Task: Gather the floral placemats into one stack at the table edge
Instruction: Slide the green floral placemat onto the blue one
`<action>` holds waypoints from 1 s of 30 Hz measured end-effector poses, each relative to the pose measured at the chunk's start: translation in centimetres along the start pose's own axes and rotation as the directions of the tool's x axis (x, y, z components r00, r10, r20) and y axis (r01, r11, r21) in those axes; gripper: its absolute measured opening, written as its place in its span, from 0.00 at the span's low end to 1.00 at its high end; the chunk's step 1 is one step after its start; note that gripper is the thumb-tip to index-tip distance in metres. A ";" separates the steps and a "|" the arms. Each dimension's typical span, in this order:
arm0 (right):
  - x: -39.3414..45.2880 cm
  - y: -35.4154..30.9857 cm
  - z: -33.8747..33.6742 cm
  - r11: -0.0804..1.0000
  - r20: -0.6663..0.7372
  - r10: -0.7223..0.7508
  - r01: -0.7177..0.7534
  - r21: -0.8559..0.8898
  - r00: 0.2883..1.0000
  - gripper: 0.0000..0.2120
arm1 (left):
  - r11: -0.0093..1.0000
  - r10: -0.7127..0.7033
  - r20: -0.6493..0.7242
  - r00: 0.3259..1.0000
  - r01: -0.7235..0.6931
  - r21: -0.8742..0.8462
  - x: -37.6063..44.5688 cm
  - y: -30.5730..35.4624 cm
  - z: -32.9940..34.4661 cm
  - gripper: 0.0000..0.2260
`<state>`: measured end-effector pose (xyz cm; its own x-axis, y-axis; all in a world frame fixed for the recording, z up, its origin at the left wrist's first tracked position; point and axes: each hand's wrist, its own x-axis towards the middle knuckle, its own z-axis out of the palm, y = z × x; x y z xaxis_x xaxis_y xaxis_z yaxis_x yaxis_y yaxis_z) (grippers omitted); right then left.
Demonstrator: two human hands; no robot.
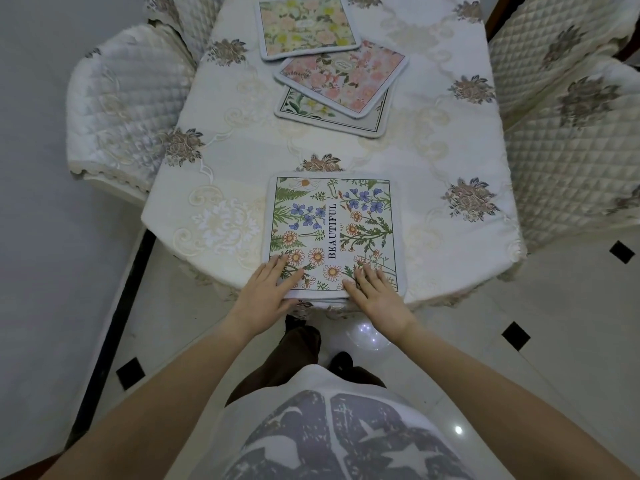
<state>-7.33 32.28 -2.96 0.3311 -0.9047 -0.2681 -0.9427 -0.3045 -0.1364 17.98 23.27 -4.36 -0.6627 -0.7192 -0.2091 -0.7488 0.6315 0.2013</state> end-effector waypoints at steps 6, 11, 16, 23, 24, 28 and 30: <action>0.1 -0.3 0.1 0.995 0.025 0.052 -0.050 -0.084 0.998 0.30 | 0.997 0.043 -0.037 0.998 -0.041 0.065 0.0 0.2 -0.2 0.24; 0.1 -1.0 -0.5 0.993 -0.029 0.023 -0.026 -0.116 0.999 0.32 | 0.995 0.027 -0.037 0.999 -0.023 0.102 -0.2 0.5 0.3 0.24; -0.1 -0.4 -0.9 0.989 -0.025 0.021 -0.024 -0.146 0.999 0.32 | 0.999 0.004 -0.001 1.000 -0.004 0.037 -0.2 0.5 0.4 0.25; 0.3 -0.9 -2.5 1.000 -0.150 0.025 -0.026 -0.005 0.988 0.17 | 1.000 -0.007 -0.006 1.000 0.007 -0.018 0.5 1.0 -1.1 0.23; 0.6 -0.7 -2.8 0.998 -0.181 0.025 -0.013 0.068 0.983 0.14 | 0.999 -0.002 -0.024 1.000 0.001 -0.034 0.9 1.1 -1.6 0.22; 2.7 0.7 -4.3 0.990 -0.260 0.082 -0.048 0.134 0.962 0.17 | 0.998 0.008 -0.091 0.996 -0.013 -0.063 3.5 1.3 -3.8 0.22; 4.2 1.5 -5.5 0.988 -0.290 0.100 -0.060 0.145 0.952 0.18 | 0.998 0.004 -0.124 0.992 -0.011 -0.060 5.4 1.0 -5.1 0.22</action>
<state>-7.56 26.37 0.95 0.2084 -0.9780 0.0076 -0.9448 -0.2033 -0.2571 13.75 18.53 -0.37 -0.6588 -0.7472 -0.0881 -0.7393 0.6211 0.2604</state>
